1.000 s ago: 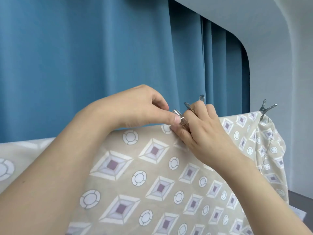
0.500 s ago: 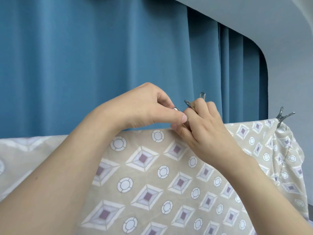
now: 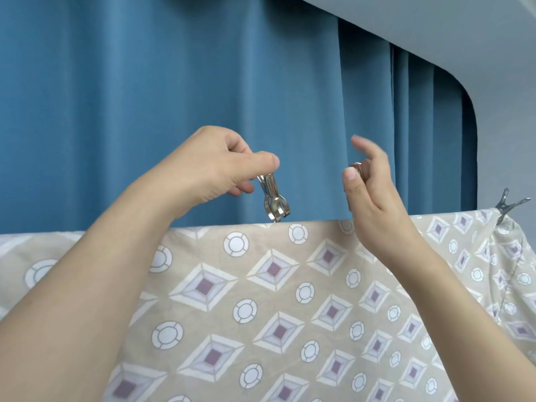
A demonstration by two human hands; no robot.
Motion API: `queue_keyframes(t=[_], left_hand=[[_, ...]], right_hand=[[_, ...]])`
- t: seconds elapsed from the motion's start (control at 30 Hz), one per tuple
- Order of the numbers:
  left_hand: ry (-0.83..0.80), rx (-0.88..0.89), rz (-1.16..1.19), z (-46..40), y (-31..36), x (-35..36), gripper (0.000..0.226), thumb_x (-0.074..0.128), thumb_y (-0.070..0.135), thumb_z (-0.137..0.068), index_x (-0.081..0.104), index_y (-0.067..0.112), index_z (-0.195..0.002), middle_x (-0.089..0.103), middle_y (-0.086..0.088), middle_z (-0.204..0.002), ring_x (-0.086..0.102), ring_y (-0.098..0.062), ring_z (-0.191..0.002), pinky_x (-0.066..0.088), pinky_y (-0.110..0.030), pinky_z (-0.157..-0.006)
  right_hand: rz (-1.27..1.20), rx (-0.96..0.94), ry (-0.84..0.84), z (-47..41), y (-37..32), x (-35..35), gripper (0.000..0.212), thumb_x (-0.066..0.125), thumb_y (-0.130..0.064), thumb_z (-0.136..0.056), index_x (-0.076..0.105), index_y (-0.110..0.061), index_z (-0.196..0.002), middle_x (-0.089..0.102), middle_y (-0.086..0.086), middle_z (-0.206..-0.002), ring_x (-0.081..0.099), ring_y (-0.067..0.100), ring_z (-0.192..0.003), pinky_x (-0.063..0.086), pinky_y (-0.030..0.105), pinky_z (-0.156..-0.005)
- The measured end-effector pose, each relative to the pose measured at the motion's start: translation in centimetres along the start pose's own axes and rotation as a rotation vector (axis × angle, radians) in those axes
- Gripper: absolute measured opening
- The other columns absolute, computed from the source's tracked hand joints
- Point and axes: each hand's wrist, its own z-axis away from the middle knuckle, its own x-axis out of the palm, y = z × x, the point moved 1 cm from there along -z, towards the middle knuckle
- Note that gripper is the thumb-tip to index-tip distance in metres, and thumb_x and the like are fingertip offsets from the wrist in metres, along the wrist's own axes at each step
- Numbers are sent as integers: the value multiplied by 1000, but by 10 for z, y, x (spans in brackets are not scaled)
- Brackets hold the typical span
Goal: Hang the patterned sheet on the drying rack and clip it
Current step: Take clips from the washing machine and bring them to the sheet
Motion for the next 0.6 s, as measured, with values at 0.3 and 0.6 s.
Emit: queue_keyframes(t=[0.3,0.6], left_hand=[[115,-37,233,12,0,-12,29,72,27,-82,59,6,-95,75,-11,-87,74,-21,-75,60,-41,-79],[177,-67,283,33,-15,-63,38,75,30,-81,65,2,-105,74,-13,-94,74,-23,-80,61,-32,-73]], right_hand=[[-374,261,70,-29,-39,31,41,35,-48,-102,62,-19,-93,65,4,-80,47,11,-45,35,21,-43],[-811,581,-119,-56,-87,86,57,54,-63,-87,60,-8,-100,35,-4,-53,33,13,-42,31,23,-50]])
